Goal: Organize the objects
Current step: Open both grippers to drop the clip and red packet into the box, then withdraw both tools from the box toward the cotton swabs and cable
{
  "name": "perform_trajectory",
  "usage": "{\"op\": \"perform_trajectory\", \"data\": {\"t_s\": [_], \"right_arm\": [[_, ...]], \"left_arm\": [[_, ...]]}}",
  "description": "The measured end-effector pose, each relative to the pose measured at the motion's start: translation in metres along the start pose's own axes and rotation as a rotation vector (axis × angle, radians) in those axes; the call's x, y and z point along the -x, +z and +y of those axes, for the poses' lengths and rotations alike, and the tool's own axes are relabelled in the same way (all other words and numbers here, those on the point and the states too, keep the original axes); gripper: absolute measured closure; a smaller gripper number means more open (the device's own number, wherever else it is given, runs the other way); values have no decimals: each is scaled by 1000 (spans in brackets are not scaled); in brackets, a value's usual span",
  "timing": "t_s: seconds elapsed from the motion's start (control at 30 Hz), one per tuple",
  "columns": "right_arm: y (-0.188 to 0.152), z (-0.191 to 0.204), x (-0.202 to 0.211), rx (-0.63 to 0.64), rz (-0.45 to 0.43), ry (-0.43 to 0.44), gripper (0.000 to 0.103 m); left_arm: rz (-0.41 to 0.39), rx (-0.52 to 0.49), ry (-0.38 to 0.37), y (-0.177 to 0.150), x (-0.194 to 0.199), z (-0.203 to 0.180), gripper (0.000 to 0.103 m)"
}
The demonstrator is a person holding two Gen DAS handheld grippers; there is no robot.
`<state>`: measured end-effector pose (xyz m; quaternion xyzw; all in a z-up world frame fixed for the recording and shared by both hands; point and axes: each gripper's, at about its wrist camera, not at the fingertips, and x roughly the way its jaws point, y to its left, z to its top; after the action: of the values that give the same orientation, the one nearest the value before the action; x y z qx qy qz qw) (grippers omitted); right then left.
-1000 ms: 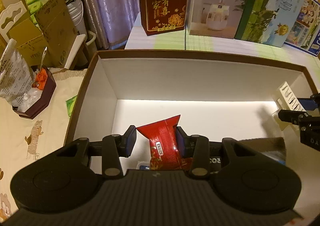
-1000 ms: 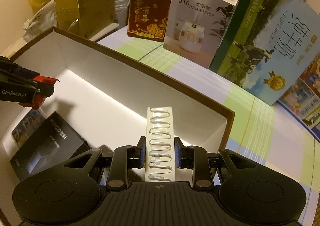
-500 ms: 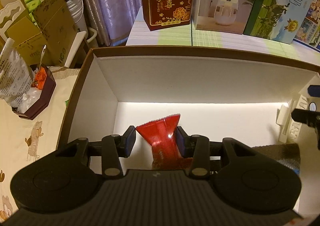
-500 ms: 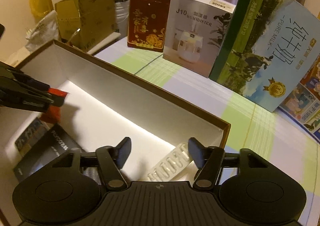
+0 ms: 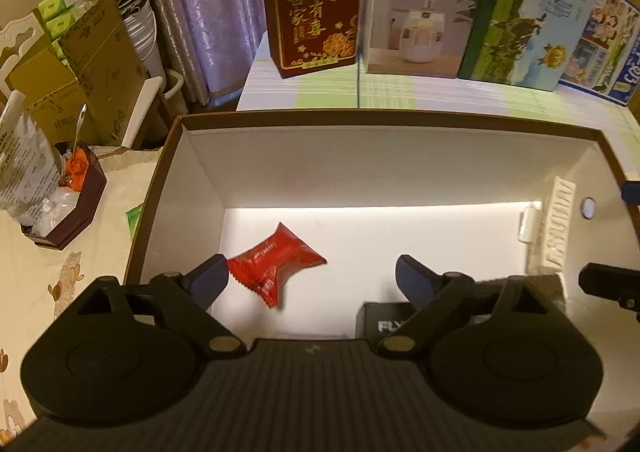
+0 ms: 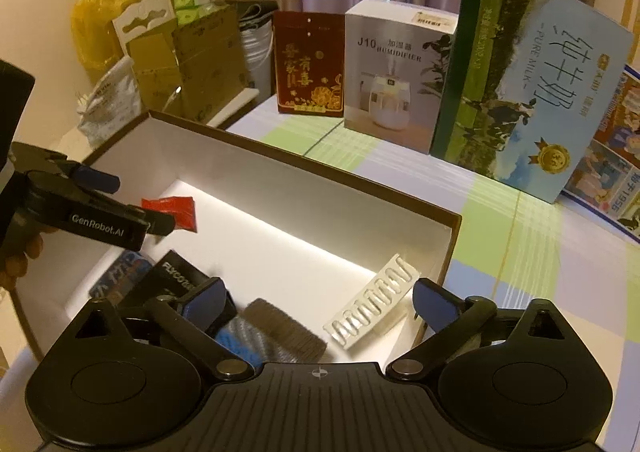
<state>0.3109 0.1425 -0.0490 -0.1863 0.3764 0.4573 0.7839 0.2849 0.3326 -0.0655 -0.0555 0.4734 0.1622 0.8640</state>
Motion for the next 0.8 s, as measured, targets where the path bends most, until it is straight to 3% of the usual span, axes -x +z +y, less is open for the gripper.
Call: {"op": "perform_trajectory", "data": {"t_s": [0.8], "right_arm": [[-39,14,73,-92,-48,34,2]], "left_arm": [[-31,66,-46,-57,106,-21,10]]}}
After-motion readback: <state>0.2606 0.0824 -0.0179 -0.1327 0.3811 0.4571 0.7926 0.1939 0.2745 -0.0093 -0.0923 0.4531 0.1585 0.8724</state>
